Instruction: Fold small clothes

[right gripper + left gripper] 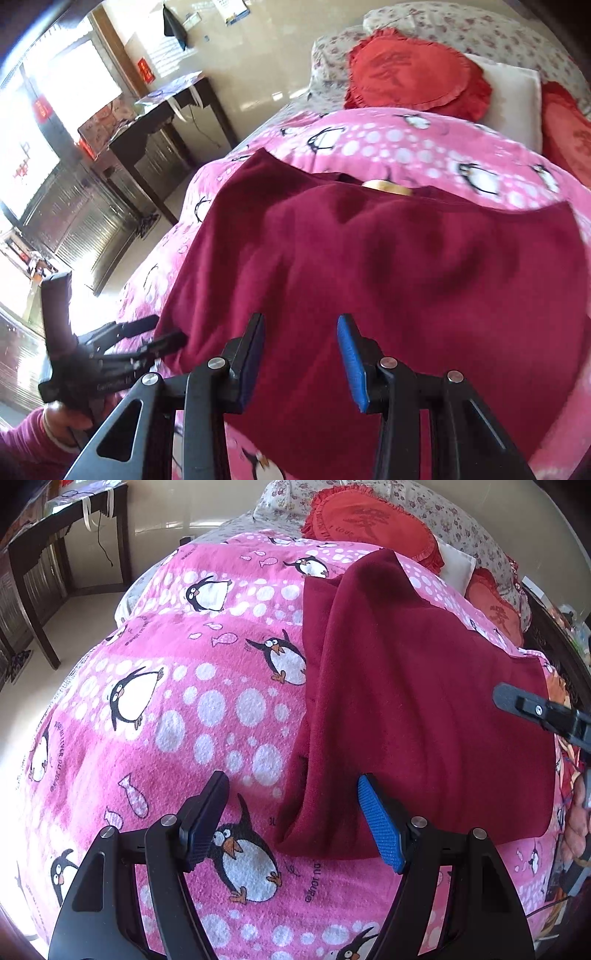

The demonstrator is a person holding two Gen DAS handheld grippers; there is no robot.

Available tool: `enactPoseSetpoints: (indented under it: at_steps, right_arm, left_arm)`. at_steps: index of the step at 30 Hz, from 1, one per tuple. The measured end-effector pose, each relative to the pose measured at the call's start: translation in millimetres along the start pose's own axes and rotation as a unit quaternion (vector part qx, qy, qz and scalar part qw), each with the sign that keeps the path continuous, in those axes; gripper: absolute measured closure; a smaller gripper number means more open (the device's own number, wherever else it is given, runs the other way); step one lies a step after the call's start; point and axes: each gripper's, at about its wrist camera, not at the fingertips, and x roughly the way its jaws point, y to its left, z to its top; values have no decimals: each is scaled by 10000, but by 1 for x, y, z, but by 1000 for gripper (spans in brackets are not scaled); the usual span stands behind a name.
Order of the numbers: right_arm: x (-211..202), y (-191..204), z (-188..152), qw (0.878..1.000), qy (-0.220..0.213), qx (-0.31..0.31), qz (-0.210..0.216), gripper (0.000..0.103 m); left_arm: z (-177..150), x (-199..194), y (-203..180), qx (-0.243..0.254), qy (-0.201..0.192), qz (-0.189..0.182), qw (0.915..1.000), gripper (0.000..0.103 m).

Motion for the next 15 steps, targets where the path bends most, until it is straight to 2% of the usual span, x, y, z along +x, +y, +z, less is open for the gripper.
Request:
enactPoseSetpoints:
  at_steps: [7, 15]
  right_arm:
    - [39, 29, 48, 9996, -128, -148, 212, 64]
    - [87, 48, 93, 9997, -128, -206, 3, 64]
  left_arm:
    - [-1, 3, -2, 24, -30, 24, 10000, 30]
    - [-3, 4, -1, -30, -88, -19, 10000, 29]
